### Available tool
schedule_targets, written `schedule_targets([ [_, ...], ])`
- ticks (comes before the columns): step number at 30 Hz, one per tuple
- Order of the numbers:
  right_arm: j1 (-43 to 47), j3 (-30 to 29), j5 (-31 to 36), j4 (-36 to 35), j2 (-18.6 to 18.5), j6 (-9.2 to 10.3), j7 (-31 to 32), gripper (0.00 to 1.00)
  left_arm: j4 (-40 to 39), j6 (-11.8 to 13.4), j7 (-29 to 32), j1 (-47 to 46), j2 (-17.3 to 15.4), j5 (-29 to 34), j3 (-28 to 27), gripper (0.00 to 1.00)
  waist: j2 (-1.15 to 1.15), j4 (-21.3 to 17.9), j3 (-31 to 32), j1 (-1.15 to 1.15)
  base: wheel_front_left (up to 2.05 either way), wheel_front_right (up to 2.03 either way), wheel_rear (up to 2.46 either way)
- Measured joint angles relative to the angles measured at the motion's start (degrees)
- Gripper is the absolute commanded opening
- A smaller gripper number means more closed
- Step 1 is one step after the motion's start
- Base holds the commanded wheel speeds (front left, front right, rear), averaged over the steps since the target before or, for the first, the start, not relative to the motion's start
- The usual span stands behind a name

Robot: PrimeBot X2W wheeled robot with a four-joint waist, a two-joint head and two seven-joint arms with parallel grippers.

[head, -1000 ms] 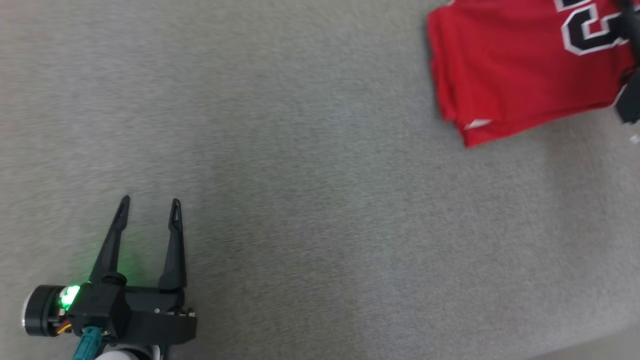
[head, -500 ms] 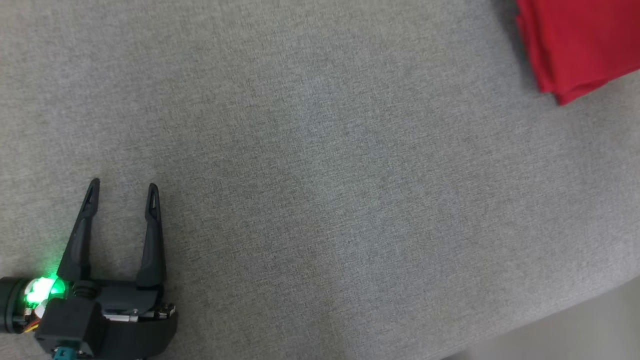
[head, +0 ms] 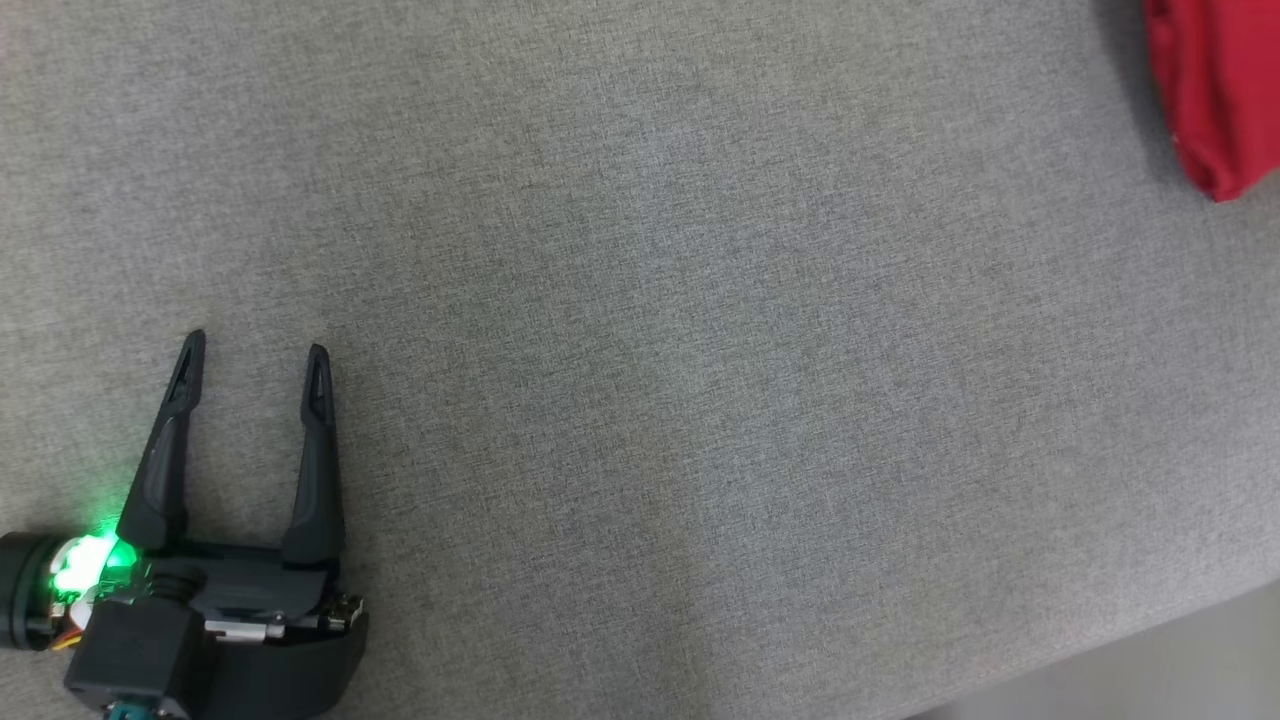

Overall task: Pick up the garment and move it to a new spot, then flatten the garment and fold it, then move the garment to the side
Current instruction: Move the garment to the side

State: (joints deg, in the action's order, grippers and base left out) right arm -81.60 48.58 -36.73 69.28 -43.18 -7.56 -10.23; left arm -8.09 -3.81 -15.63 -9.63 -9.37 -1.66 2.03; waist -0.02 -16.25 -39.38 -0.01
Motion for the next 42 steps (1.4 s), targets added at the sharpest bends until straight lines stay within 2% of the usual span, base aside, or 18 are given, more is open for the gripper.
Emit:
schedule_targets([
  [5, -1.72, -1.27, 0.31, 1.27, 1.90, 0.00, -3.20, 1.00, 1.09, 0.27, 0.00, -0.40, 0.26, -0.35, 0.13, 1.00, 0.01, 0.28, 0.98, 0.01, 0.00, 0.00, 0.00],
  [9, -0.95, -2.92, -0.10, -0.52, 3.30, 0.00, -4.64, 1.00, 2.92, 0.35, 0.18, -0.41, 1.11, -1.33, -0.16, 1.00, 0.04, 0.75, 3.87, 0.04, 0.00, 0.00, 0.00],
  [14, 3.32, -10.02, 0.85, -10.96, 2.13, 0.00, -4.77, 1.00, 4.83, 0.56, 0.52, 1.46, 1.75, -2.41, -1.22, 1.00, 0.05, 1.62, 7.99, 0.04, 0.00, 0.00, 0.00],
  [18, 12.37, -18.18, 3.99, -19.35, 3.13, 0.00, -4.86, 1.00, 5.49, 0.79, 0.56, 3.93, 2.41, -3.61, -2.47, 1.00, 0.05, 2.42, 11.91, 0.04, 0.00, 0.00, 0.00],
  [25, 30.62, -31.75, 11.49, -33.37, 9.80, 0.00, -4.87, 1.00, 6.21, 0.83, 0.57, 8.01, 3.63, -4.89, -4.44, 1.00, 0.03, 3.64, 19.14, 0.02, 0.00, 0.00, 0.00],
  [30, 42.53, -37.63, 15.11, -40.57, 15.41, 0.00, -4.87, 1.00, 7.23, 0.29, 0.57, 9.68, 4.23, -5.16, -4.70, 1.00, 0.02, 4.69, 24.03, 0.01, 0.00, 0.00, 0.00],
  [37, 55.47, -41.20, 16.93, -48.14, 21.92, 0.00, -4.87, 1.00, 8.22, -0.32, 0.57, 10.93, 4.90, -5.30, -5.32, 1.00, 0.01, 6.65, 29.88, 0.00, 0.00, 0.00, 0.00],
  [42, 62.14, -43.30, 17.15, -51.55, 24.63, 0.00, -4.88, 1.00, 9.44, -1.10, 0.57, 11.10, 4.97, -5.12, -5.38, 1.00, 0.02, 8.89, 32.57, 0.00, 0.00, 0.00, 0.00],
])
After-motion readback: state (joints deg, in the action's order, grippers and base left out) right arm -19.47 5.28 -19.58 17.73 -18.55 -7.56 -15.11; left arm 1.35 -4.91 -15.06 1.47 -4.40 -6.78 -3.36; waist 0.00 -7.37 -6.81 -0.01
